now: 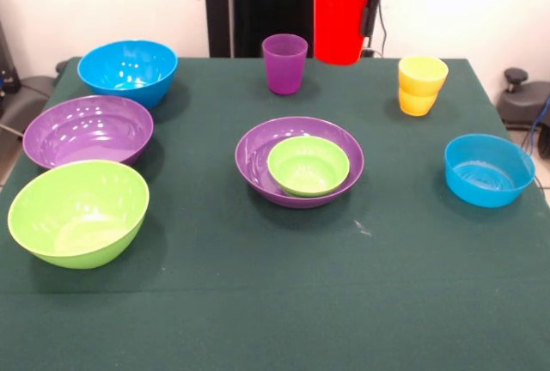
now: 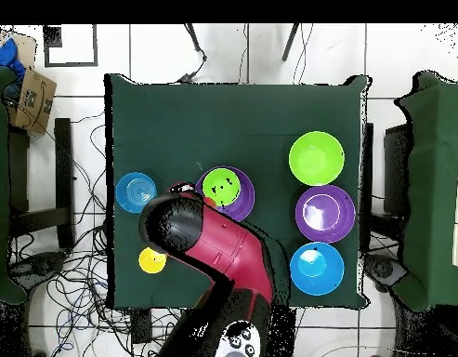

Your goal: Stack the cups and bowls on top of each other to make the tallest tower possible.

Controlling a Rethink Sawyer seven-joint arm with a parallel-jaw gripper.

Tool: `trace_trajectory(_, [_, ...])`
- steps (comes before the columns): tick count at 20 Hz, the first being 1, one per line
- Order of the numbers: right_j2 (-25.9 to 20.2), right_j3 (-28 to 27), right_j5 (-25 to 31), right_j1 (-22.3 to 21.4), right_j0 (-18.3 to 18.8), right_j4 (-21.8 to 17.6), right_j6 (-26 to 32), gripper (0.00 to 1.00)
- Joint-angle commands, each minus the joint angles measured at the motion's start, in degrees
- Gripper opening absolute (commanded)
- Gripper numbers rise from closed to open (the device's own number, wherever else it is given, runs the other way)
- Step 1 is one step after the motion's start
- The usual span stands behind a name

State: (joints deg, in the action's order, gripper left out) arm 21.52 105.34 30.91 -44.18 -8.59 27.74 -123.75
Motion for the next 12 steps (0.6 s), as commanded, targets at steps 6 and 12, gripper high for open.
trace_trajectory(6, [-2.1, -2.4, 3.6, -0.8, 1.4, -9.1, -1.4, 0.00])
trace_trajectory(12, [-2.9, -2.9, 4.7, -1.7, 2.3, -10.0, -2.1, 0.00])
